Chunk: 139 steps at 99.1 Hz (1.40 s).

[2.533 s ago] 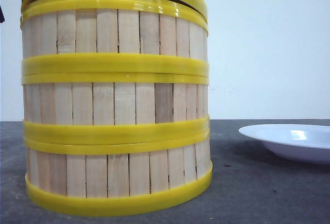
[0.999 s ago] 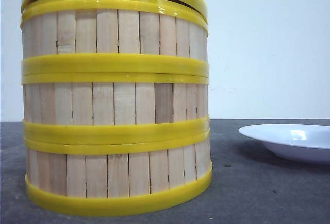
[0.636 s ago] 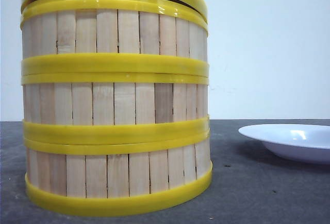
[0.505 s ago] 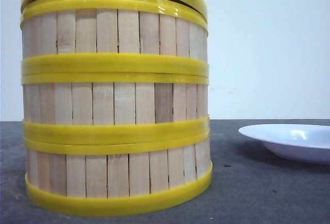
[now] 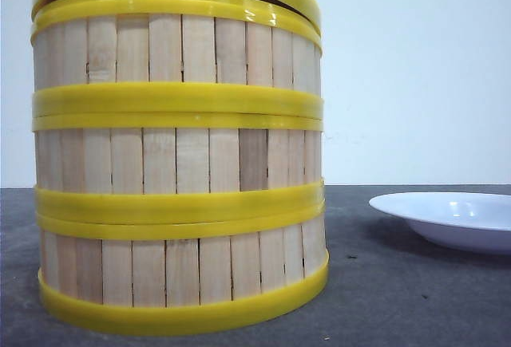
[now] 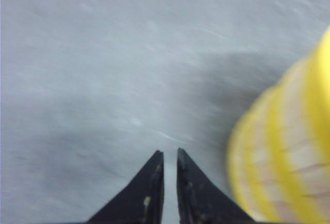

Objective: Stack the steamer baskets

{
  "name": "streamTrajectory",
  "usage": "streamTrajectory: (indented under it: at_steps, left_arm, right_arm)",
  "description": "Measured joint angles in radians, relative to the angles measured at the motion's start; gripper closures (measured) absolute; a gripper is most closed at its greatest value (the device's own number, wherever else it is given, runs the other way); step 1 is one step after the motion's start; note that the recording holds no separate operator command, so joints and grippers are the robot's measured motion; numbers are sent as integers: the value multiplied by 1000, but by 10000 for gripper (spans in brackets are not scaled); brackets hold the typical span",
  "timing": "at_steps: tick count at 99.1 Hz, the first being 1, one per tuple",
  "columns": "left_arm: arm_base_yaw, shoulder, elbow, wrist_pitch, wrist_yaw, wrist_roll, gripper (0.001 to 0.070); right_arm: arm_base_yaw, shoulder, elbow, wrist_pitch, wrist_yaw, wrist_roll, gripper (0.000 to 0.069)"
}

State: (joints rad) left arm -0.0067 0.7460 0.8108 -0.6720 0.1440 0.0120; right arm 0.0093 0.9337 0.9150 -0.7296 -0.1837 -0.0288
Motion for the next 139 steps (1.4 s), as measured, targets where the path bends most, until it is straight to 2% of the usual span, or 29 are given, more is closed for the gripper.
streamTrajectory:
  at_steps: [13, 23, 35, 48, 64, 72, 87, 103, 139]
  left_arm:
    - [0, -161, -242, 225, -48, -37, 692]
    - [0, -307, -432, 365, -99, -95, 692]
    - [0, -473, -609, 449, -134, -170, 692]
    - [-2, -607, -715, 465, -138, -185, 692]
    - [-25, -739, -766, 466, -183, -149, 692]
    - [-35, -742, -771, 475, -199, -127, 692]
    - [-35, -742, -778, 489, -197, -105, 692]
    - [-35, -742, -778, 488, -164, -101, 692]
    - [-35, -742, -778, 488, -164, -101, 692]
  right_arm:
    - [0, 0, 0, 11, 0, 0, 683]
    - [0, 0, 0, 31, 0, 0, 683]
    - [0, 0, 0, 55, 0, 0, 683]
    - [0, 0, 0, 74, 0, 0, 683]
    - [0, 0, 0, 109, 0, 0, 683]
    - [0, 0, 0, 120, 0, 0, 683]
    - [0, -1, 0, 121, 0, 0, 683]
    - [0, -1, 0, 131, 0, 0, 683]
    - [0, -1, 0, 187, 0, 0, 683]
